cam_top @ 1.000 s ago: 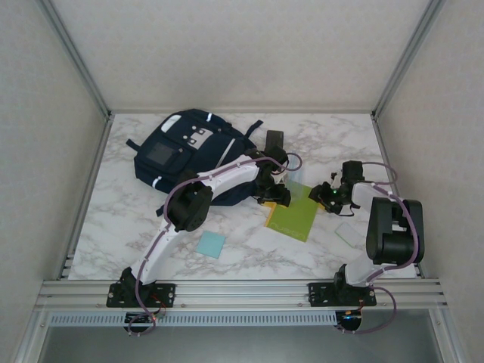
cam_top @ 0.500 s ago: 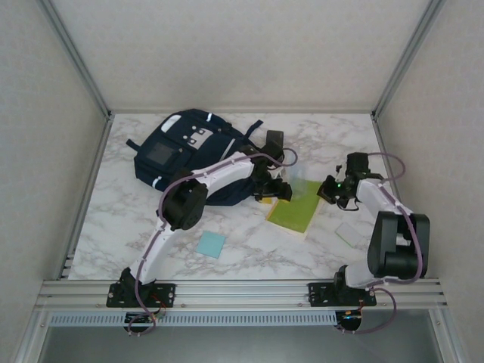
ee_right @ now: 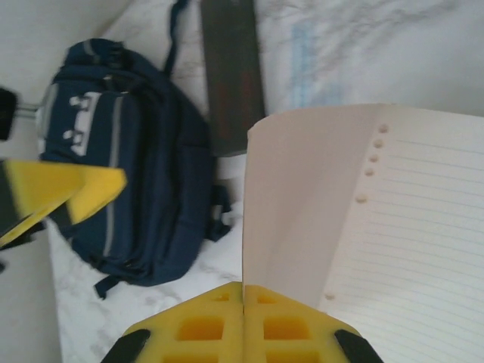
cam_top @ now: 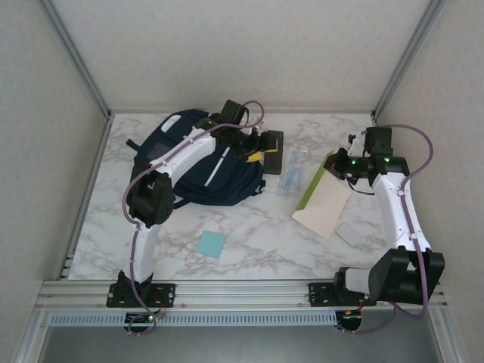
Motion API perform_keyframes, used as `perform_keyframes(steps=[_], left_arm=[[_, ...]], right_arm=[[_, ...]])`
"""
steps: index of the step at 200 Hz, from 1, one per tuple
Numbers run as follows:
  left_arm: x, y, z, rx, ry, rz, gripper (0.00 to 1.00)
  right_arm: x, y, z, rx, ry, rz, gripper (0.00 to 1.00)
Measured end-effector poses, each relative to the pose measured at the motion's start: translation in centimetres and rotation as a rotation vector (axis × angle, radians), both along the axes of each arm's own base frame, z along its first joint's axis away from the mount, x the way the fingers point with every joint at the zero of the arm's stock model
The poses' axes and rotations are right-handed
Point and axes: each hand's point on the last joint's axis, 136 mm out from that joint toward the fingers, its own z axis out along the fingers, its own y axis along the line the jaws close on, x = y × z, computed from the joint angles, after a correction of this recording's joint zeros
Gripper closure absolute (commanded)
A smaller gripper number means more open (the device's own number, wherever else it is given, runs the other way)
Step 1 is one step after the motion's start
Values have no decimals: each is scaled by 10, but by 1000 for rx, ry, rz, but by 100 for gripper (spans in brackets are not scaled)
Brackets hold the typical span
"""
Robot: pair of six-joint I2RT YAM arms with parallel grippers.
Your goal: Pack books, pencil case, and school supplies into a backpack
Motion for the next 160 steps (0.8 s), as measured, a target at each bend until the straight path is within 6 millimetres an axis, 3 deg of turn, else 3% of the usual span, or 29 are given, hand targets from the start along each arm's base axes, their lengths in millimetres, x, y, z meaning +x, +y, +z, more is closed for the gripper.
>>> perform_keyframes(steps=[33, 74, 116, 134, 160], left_arm=[[7, 15, -20, -21, 57, 45, 20], [10, 49, -50, -48, 133, 122, 19], [24, 94, -51, -83, 131, 231, 19], [25, 104, -50, -100, 119, 256, 19], [22, 102, -55, -114, 123, 255, 20]], right_arm=[[7, 46, 23, 106, -42, 116, 100], [24, 106, 32, 217, -57, 258, 100], [40, 151, 37, 314, -81, 361, 100], [48, 160, 28, 347, -80, 385, 100], [59, 166, -17, 355, -12, 391, 100]])
